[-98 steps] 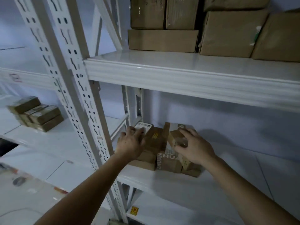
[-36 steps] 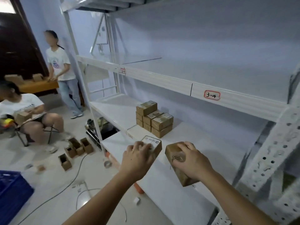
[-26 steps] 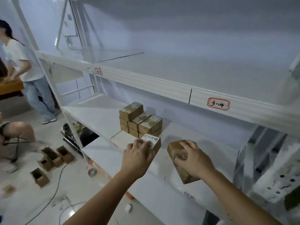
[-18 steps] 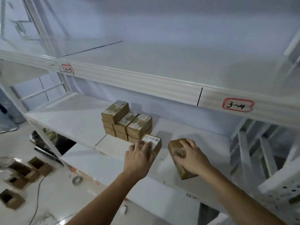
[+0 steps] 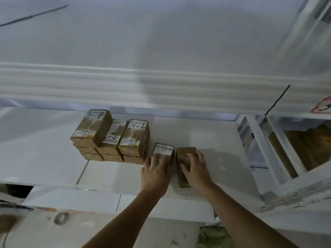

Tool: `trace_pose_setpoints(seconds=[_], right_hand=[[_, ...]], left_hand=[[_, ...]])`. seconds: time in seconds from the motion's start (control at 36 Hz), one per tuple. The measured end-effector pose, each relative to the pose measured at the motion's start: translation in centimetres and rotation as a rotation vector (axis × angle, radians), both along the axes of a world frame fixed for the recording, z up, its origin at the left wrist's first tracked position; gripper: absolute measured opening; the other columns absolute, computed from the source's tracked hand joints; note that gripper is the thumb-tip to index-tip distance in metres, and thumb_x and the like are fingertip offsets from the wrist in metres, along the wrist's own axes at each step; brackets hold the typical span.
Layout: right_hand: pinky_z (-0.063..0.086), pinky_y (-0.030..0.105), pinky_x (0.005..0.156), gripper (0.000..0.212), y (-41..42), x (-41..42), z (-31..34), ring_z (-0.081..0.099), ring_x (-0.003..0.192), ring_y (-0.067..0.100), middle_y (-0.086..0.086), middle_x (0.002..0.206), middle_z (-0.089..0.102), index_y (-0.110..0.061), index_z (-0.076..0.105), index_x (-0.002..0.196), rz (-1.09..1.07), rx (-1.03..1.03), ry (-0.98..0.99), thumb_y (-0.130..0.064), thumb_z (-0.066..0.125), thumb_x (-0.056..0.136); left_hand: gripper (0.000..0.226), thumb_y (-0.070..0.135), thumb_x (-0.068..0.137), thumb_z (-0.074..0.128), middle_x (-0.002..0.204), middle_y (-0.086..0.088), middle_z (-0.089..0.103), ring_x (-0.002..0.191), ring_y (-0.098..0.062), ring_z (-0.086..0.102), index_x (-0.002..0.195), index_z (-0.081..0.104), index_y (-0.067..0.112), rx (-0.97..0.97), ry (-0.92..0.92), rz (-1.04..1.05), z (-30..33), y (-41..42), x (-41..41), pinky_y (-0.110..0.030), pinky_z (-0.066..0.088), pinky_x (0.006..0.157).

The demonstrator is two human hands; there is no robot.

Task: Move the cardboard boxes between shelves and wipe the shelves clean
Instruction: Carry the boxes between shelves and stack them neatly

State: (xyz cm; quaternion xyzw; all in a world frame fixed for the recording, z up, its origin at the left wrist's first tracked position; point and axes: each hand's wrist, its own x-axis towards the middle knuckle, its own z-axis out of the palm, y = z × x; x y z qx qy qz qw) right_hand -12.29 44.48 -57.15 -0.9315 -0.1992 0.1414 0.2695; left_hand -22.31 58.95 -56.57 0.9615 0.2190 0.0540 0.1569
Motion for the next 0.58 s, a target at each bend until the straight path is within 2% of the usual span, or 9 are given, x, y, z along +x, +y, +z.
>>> trace_pose_setpoints(seconds=[0.08, 0.17, 0.22, 0.28, 0.5, 0.58], right_hand=[[0.036, 0.040, 0.117, 0.058, 0.6, 0.7, -0.3, 0.028, 0.149, 0.034, 0.012, 0.168, 0.000, -0.018, 0.038, 0.154, 0.059, -0.032, 0.032, -0.033, 0.057, 0.101], [0.034, 0.043, 0.118, 0.060, 1.2, 1.6, -0.3, 0.028, 0.149, 0.037, 0.013, 0.168, -0.004, -0.019, 0.033, 0.157, 0.070, -0.068, 0.056, -0.031, 0.054, 0.102], [0.034, 0.044, 0.119, 0.061, 1.7, 2.3, -0.5, 0.029, 0.148, 0.040, 0.015, 0.168, -0.005, -0.018, 0.031, 0.159, 0.074, -0.080, 0.046, -0.031, 0.053, 0.104], [0.034, 0.045, 0.119, 0.061, 2.3, 2.7, -0.6, 0.028, 0.149, 0.040, 0.014, 0.168, -0.007, -0.019, 0.028, 0.159, 0.068, -0.086, 0.046, -0.032, 0.051, 0.105], [0.038, 0.047, 0.115, 0.061, 4.5, 4.2, -0.7, 0.032, 0.146, 0.037, 0.006, 0.169, -0.005, -0.023, 0.027, 0.159, 0.041, -0.066, 0.046, -0.042, 0.047, 0.106], [0.041, 0.049, 0.111, 0.059, 5.2, 4.5, -0.3, 0.036, 0.142, 0.038, 0.004, 0.170, 0.000, -0.025, 0.029, 0.158, 0.014, -0.071, 0.033, -0.039, 0.050, 0.105]], left_hand=[[0.058, 0.048, 0.096, 0.018, 0.142, -0.006, 0.046, 0.129, -0.031, 0.041, 0.149, 0.034, 0.031, 0.078, 0.057, -0.108, -0.8, 0.6, 1.1, -0.043, 0.041, 0.109], [0.057, 0.042, 0.097, 0.043, 0.136, -0.010, 0.044, 0.127, -0.030, 0.042, 0.151, 0.035, 0.026, 0.099, 0.066, -0.136, -0.5, 1.0, 2.0, -0.042, 0.037, 0.113], [0.063, 0.036, 0.094, 0.057, 0.134, -0.010, 0.043, 0.126, -0.028, 0.043, 0.151, 0.034, 0.025, 0.116, 0.085, -0.165, 0.2, 1.0, 2.4, -0.040, 0.038, 0.113], [0.068, 0.031, 0.091, 0.063, 0.135, -0.011, 0.040, 0.127, -0.028, 0.044, 0.151, 0.033, 0.025, 0.118, 0.110, -0.169, 0.6, 1.2, 2.9, -0.039, 0.038, 0.113], [0.077, 0.020, 0.091, 0.066, 0.142, -0.018, 0.031, 0.127, -0.032, 0.048, 0.155, 0.023, 0.020, 0.098, 0.278, -0.121, 2.1, 2.2, 5.7, -0.041, 0.048, 0.106], [0.075, 0.017, 0.091, 0.067, 0.141, -0.018, 0.029, 0.122, -0.032, 0.051, 0.152, 0.024, 0.021, 0.086, 0.312, -0.105, 2.5, 2.6, 6.4, -0.041, 0.053, 0.099]])
